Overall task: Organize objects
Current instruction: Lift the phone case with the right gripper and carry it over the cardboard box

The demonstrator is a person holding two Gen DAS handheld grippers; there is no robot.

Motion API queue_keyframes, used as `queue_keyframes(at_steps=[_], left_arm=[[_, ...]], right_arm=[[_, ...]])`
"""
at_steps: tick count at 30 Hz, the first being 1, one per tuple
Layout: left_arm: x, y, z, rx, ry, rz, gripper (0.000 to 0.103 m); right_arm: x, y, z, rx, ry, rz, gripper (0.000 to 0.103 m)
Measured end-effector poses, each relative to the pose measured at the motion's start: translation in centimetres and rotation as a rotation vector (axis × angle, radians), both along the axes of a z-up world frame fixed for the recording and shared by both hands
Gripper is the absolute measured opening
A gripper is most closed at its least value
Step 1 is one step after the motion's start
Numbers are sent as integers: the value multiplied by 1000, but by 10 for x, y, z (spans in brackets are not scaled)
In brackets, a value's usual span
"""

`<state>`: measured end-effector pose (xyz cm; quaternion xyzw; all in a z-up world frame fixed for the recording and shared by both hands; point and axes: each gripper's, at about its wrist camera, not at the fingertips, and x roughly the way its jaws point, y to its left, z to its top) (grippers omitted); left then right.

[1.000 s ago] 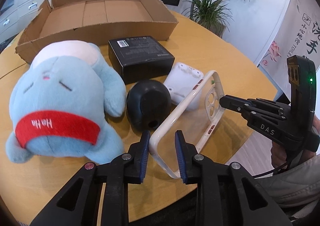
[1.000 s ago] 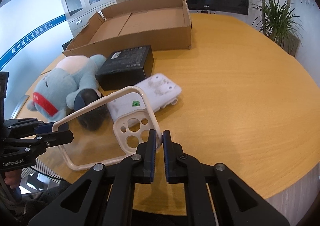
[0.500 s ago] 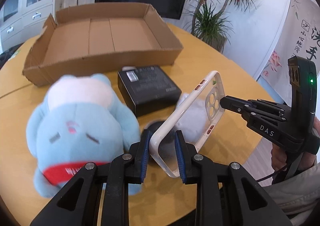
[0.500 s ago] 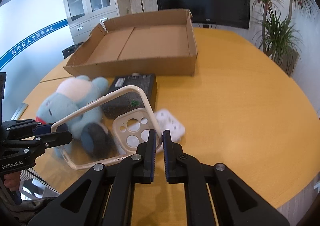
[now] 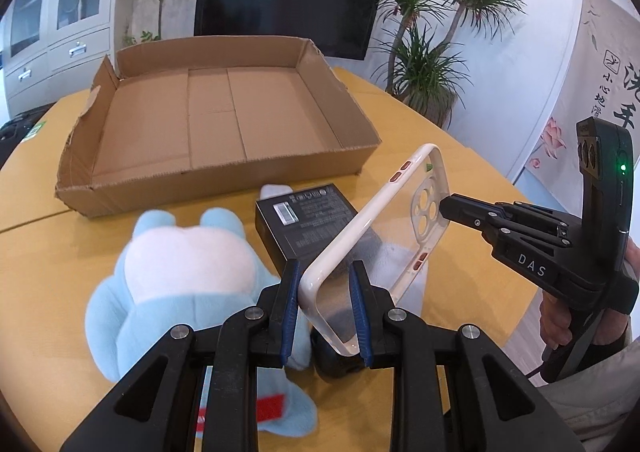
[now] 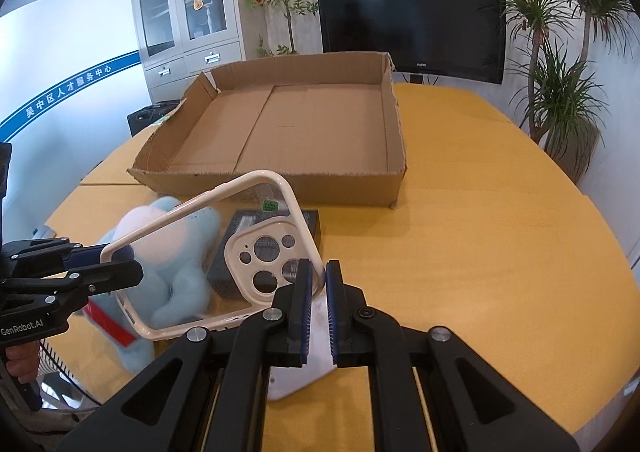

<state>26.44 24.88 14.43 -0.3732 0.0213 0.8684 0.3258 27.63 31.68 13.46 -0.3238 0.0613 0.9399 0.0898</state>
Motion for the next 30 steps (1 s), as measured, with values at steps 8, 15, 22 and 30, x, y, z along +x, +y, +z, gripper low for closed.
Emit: queue_keyframes(at_steps=[8, 15, 22, 30], left_arm=[[-22, 0, 15, 5, 10, 10, 23], [-43, -1, 22, 6, 15, 24, 23], [-62, -2, 28, 0, 20, 41, 23], [-79, -2, 34, -2, 28, 54, 23]], right_arm=[[-17, 2, 11, 11, 14, 3, 5], [-36, 5, 16, 12, 15, 14, 5], [-52, 7, 19, 6, 17, 24, 5], [-68, 8, 22, 8, 22, 40, 5]])
